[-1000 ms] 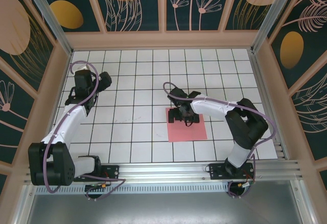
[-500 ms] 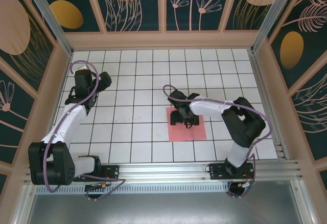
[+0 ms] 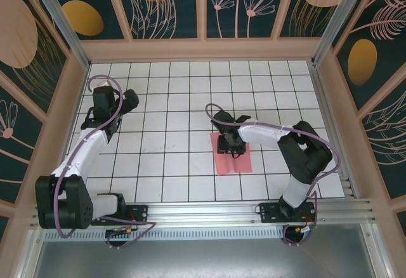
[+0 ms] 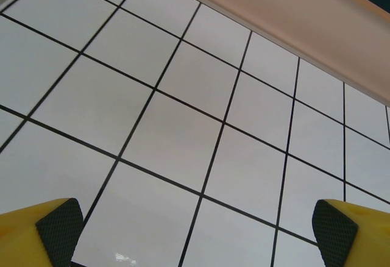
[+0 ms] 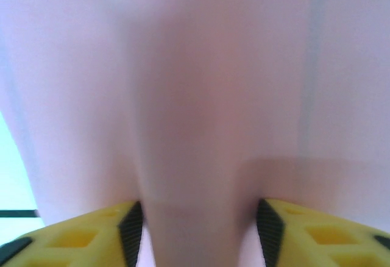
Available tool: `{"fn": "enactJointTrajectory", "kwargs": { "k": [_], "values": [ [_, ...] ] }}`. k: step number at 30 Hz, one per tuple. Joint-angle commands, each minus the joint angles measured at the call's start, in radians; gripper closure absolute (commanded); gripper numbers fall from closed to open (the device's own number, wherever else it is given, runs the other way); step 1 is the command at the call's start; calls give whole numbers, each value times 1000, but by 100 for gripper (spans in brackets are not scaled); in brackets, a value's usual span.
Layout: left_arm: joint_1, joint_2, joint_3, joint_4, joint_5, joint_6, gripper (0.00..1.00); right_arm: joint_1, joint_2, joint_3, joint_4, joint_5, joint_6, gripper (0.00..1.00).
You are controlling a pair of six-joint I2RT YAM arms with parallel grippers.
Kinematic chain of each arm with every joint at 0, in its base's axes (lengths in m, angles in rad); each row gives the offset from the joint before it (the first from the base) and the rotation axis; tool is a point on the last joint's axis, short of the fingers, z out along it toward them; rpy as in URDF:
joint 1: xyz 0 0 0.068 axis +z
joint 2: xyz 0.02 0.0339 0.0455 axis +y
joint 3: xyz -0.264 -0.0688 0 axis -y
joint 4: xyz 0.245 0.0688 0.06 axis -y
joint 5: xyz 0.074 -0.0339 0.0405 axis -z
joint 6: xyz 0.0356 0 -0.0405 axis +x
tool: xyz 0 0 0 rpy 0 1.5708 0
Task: Fold a paper plane with a square sheet of paper (pick it up from the middle)
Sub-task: Fold the square sheet of paper in half at the center of the table.
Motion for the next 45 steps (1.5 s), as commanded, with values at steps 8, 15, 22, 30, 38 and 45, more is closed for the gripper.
{"fn": "enactJointTrajectory", "kwargs": {
  "k": [8, 15, 22, 30, 38, 45],
  "values": [
    [7, 56, -15, 128, 344, -52, 1, -58, -71, -28, 489, -355, 35, 78],
    [-19, 77, -115, 306, 501, -200, 3, -125, -67, -108, 749, -585, 87, 78],
    [-145, 166, -105, 352, 424, -258, 3, -189, -25, -129, 691, -486, 33, 74],
    [-206, 213, -122, 454, 381, -341, 3, -195, 48, -31, 497, -204, -57, 55],
    [-251, 238, -124, 475, 413, -352, 4, -195, 83, -4, 473, -177, -67, 43],
    [-284, 274, -128, 519, 496, -387, 15, -186, 117, 9, 458, -201, -99, 38]
  ]
}}
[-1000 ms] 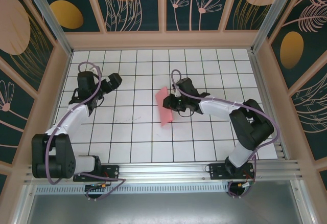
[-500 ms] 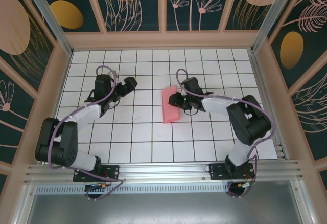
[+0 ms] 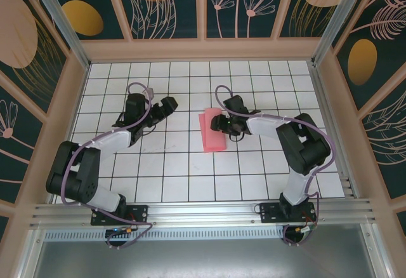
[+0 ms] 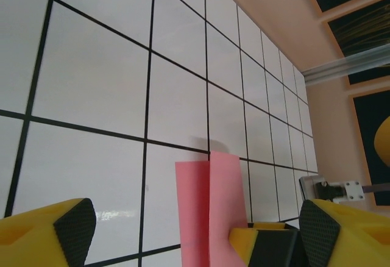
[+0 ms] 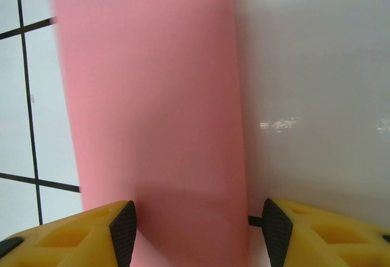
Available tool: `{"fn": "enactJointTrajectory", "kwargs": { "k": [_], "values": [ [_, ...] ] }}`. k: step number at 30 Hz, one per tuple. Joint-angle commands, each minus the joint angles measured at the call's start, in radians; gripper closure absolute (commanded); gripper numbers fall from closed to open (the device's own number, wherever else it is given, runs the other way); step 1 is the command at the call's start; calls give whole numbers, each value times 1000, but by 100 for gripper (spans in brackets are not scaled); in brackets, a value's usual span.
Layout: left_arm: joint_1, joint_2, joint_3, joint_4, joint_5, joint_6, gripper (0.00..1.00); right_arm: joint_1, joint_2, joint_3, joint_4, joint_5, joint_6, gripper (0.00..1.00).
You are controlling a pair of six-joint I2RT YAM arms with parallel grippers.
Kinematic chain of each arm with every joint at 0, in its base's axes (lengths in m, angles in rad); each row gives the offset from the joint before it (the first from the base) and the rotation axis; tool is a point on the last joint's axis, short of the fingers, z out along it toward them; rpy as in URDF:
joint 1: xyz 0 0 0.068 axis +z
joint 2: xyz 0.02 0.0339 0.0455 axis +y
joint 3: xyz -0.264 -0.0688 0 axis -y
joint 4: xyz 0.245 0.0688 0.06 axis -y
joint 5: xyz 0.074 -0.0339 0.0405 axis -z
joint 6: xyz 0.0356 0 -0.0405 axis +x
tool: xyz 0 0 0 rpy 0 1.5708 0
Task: Fold a paper plane with a square sheet of paper (pick it up from the middle)
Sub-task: Fold the square sheet of paper in half at the center of the table.
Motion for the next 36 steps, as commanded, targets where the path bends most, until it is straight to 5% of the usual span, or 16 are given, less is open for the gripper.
{"fn": "enactJointTrajectory", "kwargs": {
  "k": [1, 20, 36],
  "values": [
    [-26, 36, -9, 58, 65, -27, 17, 3, 37, 23, -31, -3, -38, 38],
    [-159, 240, 50, 161, 122, -110, 59, 41, 62, 48, -60, 26, -83, 38],
    [-164, 327, 105, 183, 126, -117, 72, 81, 174, 63, -105, 117, -120, 36]
  ]
}}
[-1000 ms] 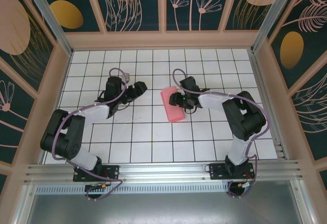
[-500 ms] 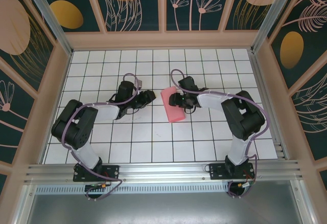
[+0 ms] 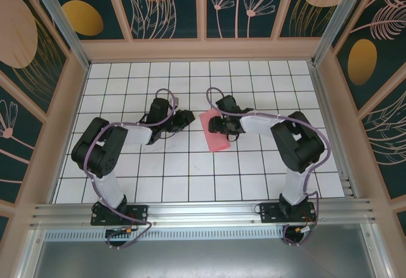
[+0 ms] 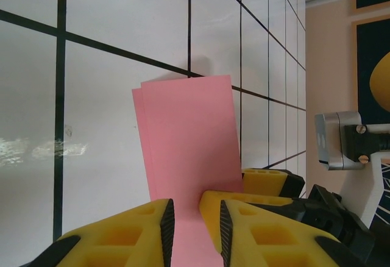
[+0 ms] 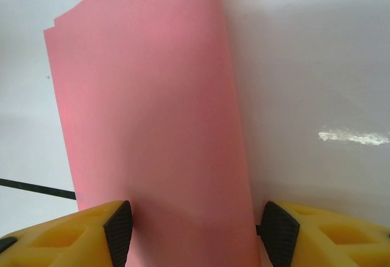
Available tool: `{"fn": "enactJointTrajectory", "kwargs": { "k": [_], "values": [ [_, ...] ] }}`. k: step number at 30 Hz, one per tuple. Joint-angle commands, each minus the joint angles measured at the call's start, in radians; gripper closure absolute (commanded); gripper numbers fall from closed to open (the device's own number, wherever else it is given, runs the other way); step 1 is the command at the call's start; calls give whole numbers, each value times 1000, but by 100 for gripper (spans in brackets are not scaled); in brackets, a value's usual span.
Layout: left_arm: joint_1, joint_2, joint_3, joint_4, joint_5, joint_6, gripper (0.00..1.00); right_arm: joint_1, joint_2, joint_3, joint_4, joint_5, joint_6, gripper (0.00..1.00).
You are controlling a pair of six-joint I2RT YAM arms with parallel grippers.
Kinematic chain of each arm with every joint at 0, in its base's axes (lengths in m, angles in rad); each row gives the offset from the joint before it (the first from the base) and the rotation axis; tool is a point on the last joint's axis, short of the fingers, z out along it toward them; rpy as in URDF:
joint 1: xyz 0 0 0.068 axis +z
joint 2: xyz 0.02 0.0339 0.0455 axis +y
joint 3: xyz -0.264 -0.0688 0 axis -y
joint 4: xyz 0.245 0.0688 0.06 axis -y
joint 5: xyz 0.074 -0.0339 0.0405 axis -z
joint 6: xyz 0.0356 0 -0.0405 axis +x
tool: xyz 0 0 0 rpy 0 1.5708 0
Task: Fold a paper plane with a square sheet of paper (pick it up from the middle)
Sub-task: Fold the square sheet of paper in half at the center of the table.
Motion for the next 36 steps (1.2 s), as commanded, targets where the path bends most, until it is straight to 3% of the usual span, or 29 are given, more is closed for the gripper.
{"fn": "enactJointTrajectory", "kwargs": {
  "k": [1, 36],
  "values": [
    [-8, 25, 30, 25, 14, 12, 72, 22, 123, -19, -4, 1, -28, 36],
    [-16, 118, 126, -41, 47, 50, 80, 44, 231, -10, -5, -1, -82, 33]
  ]
}}
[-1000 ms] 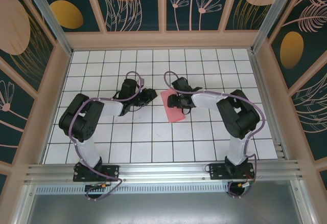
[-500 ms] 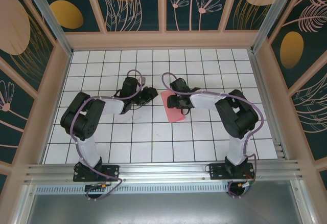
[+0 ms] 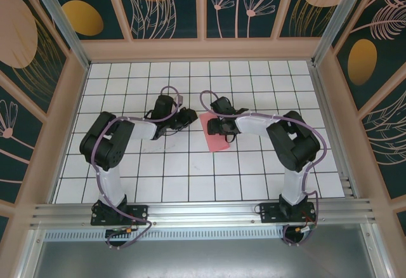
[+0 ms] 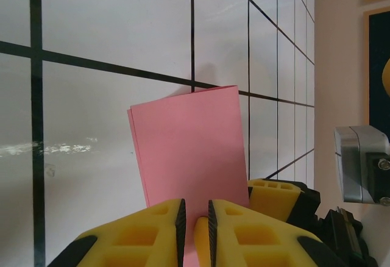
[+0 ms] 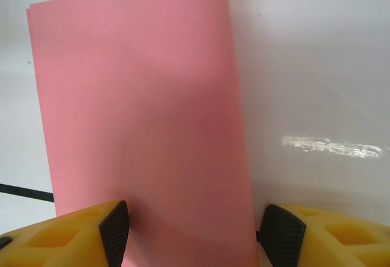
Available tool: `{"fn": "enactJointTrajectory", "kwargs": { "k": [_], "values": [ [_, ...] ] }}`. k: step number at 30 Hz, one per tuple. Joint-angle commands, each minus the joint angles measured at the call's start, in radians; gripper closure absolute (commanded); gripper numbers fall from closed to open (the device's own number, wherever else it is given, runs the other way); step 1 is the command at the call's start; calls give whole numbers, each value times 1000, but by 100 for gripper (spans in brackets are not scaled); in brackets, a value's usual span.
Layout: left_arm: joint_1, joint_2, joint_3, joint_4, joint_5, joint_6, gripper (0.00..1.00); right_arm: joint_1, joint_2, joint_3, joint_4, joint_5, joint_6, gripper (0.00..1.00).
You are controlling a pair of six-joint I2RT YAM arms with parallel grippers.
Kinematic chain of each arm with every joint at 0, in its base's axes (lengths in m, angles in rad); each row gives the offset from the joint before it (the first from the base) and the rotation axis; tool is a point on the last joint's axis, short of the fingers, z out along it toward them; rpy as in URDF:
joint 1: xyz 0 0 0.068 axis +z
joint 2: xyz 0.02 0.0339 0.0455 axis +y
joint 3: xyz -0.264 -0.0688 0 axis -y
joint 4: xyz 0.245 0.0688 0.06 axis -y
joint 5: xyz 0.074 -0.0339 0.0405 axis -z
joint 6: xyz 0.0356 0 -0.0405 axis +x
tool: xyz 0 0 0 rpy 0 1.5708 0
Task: Fold a paper plane with a square sheet of paper (pick it up from the middle)
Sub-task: Fold the square sheet of paper in half at the center of the table, then hold the square sheet of paper at the center of the table.
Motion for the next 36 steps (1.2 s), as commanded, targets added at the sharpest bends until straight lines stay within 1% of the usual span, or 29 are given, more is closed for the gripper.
{"fn": "enactJointTrajectory", "kwargs": {
  "k": [1, 17, 18, 24, 36],
  "values": [
    [-11, 21, 31, -17, 25, 24, 80, 6, 190, -43, 33, -92, -21, 33],
    [-32, 82, 79, -77, 25, 24, 88, 3, 220, -43, 26, -93, -14, 34],
    [-34, 85, 106, -81, 26, 22, 88, 2, 222, -44, 28, -94, -14, 34],
    [-35, 111, 137, -98, 27, 23, 91, 3, 226, -45, 31, -106, -16, 34],
    [-35, 138, 158, -124, 31, 28, 94, 2, 229, -51, 49, -144, -31, 33]
  ]
}}
